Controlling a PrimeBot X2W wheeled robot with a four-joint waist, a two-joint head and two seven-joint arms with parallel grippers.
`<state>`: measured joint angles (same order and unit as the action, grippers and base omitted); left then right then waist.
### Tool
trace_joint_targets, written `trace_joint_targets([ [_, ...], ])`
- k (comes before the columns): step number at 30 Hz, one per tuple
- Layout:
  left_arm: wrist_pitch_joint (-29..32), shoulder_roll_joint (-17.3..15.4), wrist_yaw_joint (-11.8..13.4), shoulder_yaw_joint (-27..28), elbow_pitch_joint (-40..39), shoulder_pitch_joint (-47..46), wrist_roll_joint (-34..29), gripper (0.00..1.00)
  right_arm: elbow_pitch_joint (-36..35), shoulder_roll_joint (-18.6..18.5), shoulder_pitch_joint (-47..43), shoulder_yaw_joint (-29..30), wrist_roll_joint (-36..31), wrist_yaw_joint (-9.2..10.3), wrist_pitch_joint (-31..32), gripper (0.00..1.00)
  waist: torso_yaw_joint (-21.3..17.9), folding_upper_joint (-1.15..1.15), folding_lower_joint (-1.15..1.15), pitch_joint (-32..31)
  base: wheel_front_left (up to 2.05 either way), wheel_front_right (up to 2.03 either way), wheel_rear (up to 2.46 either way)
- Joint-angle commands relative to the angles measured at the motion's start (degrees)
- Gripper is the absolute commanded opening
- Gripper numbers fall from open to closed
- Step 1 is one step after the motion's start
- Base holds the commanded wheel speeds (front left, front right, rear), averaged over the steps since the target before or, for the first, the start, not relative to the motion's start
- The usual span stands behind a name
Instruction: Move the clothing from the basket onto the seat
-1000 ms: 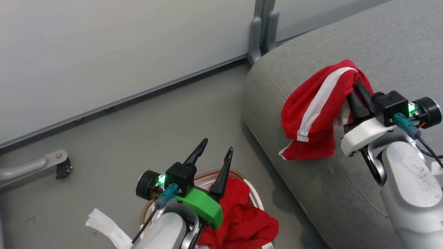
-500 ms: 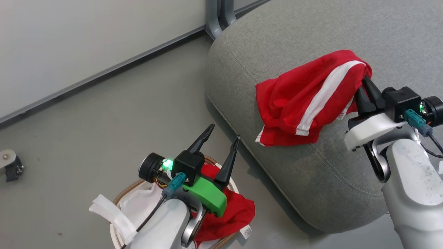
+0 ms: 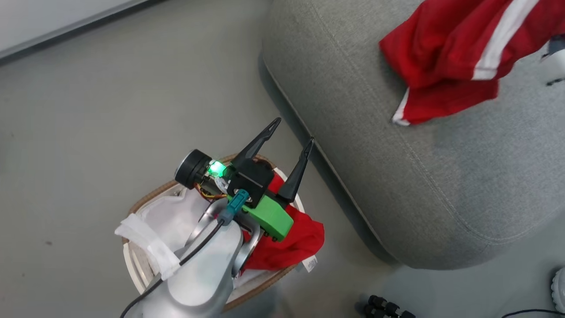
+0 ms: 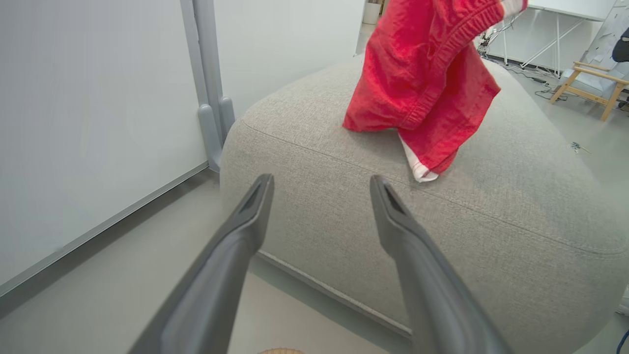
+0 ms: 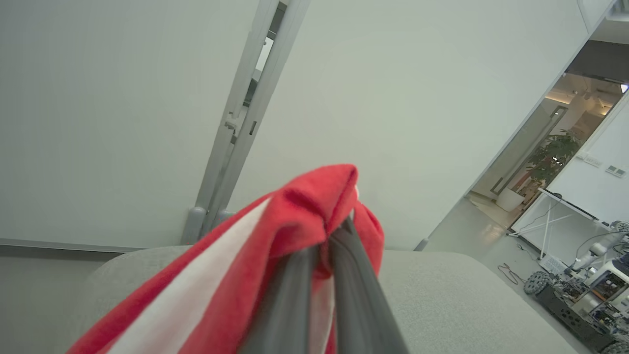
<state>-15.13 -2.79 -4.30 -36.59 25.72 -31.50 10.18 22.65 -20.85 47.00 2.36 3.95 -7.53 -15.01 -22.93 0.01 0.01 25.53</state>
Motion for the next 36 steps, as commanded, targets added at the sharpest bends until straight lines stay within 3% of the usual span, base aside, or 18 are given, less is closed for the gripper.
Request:
trace_joint_targets([
  [1,-0.03,-0.48,-0.25,0.2,0.01,-1.67,-0.67,1.0,0.43,-1.13,1.87,1.02,-0.03,0.08,-0.27,0.0,3.78,-0.01,-0.01,6.75,0.0,0.0,0.0],
  [7,-0.03,-0.49,-0.41,-0.6,0.1,-5.2,-2.79,1.0,4.14,-7.36,8.7,4.3,-0.33,0.08,-0.26,0.0,7.4,-0.01,-0.01,12.67,0.0,0.0,0.0],
  [11,-0.03,-0.56,0.1,-0.85,-0.05,-7.35,-4.01,1.0,7.66,-9.21,12.87,6.26,0.2,0.08,-0.26,0.0,9.16,-0.01,-0.01,16.39,0.0,0.0,0.0],
  [18,-0.03,-0.68,0.89,-0.69,-0.66,-8.39,-4.8,1.0,14.02,-7.17,15.94,6.24,-1.3,0.08,-0.2,0.0,10.49,-0.01,-0.01,19.92,0.0,0.0,0.0],
  [26,-0.03,-0.69,1.42,-0.16,-1.0,-7.61,-4.45,1.0,18.48,-3.36,12.42,6.66,-1.74,0.08,-0.2,0.01,10.46,-0.01,-0.01,20.94,0.0,0.0,0.0],
  [27,-0.03,-0.7,1.54,0.01,-1.02,-7.47,-4.28,1.0,18.62,-2.93,11.97,6.7,-1.71,0.08,-0.2,0.13,10.36,-0.01,-0.01,20.94,0.0,0.0,0.0],
  [30,-0.03,-1.01,1.61,0.36,-1.21,-6.91,-4.07,1.0,18.35,-2.2,10.64,6.85,-1.94,0.08,-0.2,0.31,10.09,-0.01,-0.01,20.74,0.0,0.0,0.0],
  [31,-0.03,-1.2,1.61,0.48,-1.19,-6.67,-3.99,1.0,18.05,-1.92,10.11,6.92,-1.98,0.08,-0.2,0.47,9.94,-0.01,-0.01,20.56,0.0,0.0,0.0],
  [32,-0.03,-1.3,1.62,0.58,-1.19,-6.44,-3.89,1.0,17.76,-1.73,9.67,6.93,-1.95,0.08,-0.2,0.95,9.82,-0.01,-0.01,20.38,0.0,0.0,0.0],
  [33,-0.03,-1.44,1.64,0.71,-1.18,-6.19,-3.8,1.0,17.44,-1.43,9.25,6.9,-1.98,0.08,-0.2,1.0,9.62,-0.01,-0.01,20.08,0.0,0.0,0.0],
  [36,-0.03,-1.44,1.83,1.11,-1.23,-5.9,-3.59,1.0,16.15,-0.85,7.84,6.68,-2.2,0.08,-0.2,1.0,9.22,-0.01,-0.01,19.19,0.0,0.0,0.0],
])
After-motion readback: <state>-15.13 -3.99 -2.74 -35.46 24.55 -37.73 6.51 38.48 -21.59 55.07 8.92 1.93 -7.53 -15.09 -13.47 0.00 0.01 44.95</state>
